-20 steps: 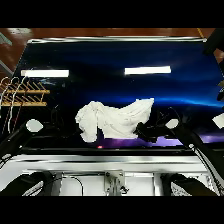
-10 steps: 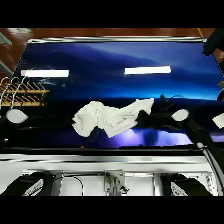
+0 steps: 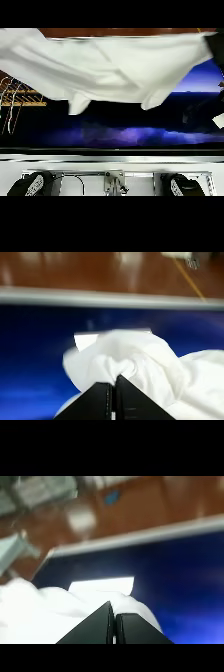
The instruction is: Fold the shirts.
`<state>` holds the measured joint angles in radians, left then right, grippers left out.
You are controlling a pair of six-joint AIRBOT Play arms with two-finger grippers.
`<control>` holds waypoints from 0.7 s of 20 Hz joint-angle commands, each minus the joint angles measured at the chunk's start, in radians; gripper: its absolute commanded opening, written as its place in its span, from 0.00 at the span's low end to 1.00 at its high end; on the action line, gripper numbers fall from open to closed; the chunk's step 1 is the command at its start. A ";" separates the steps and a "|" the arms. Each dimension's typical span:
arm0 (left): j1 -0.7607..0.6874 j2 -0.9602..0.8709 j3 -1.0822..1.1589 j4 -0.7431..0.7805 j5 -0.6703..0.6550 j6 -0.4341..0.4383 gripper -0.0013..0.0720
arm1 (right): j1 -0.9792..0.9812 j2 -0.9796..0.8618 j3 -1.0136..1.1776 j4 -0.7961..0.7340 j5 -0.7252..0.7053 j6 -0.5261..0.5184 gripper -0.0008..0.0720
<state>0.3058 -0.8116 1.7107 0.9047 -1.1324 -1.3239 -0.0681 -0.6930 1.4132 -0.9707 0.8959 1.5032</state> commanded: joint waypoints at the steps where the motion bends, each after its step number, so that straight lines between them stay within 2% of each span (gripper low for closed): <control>1: 0.069 0.014 0.210 0.035 0.002 -0.035 0.07 | -0.013 0.075 0.161 -0.105 0.007 0.038 0.09; 4: 0.075 0.032 0.220 0.079 -0.011 -0.035 0.07 | -0.013 0.102 0.189 -0.164 0.102 0.039 0.09; 7: 0.074 0.036 0.220 0.105 -0.122 -0.035 0.07 | -0.013 0.115 0.188 -0.225 0.348 0.036 0.09; 9: 0.074 0.067 0.220 0.106 -0.126 -0.034 0.07 | -0.013 0.122 0.189 -0.224 0.476 0.015 0.09; 11: 0.074 0.121 0.220 0.107 -0.116 -0.034 0.07 | -0.013 0.149 0.189 -0.225 0.531 0.014 0.09; 14: 0.074 0.206 0.220 0.181 -0.218 -0.062 0.07 | -0.013 0.209 0.189 -0.266 0.606 0.031 0.09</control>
<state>0.3794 -0.6701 1.9282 1.0271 -1.2686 -1.3617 -0.0807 -0.5285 1.5997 -1.1919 1.3788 1.5242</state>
